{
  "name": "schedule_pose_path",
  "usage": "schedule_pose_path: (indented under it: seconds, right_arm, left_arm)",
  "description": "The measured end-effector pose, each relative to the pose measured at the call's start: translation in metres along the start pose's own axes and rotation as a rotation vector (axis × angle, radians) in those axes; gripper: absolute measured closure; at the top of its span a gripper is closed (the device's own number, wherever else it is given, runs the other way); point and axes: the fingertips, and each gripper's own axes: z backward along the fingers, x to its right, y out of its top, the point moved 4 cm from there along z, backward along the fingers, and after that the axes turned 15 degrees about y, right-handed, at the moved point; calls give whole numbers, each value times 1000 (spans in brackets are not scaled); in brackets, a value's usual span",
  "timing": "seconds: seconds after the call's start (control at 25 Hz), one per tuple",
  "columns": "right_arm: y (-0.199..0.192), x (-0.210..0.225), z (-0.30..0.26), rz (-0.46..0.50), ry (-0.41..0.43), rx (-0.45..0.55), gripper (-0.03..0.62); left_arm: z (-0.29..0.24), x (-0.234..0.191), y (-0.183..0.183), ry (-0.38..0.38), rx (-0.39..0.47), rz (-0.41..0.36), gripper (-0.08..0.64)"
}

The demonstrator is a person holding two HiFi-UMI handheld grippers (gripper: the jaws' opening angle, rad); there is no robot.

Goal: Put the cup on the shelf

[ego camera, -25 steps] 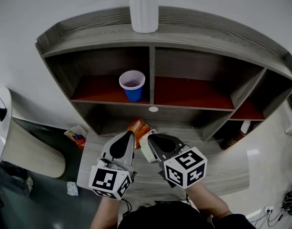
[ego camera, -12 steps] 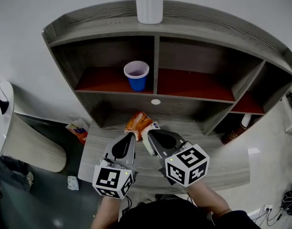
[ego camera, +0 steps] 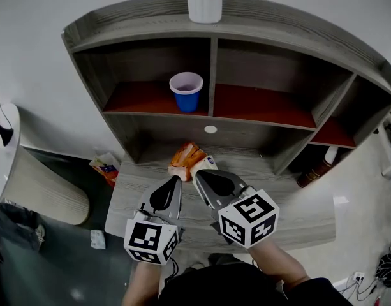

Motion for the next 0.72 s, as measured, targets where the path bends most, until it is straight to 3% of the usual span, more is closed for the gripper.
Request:
schedule_pose_path:
  seconds: [0.72]
  right_arm:
    - [-9,-7,15,2,-42,-5,595]
  left_arm:
    - [12,5,-3,-12,-7,-16,565]
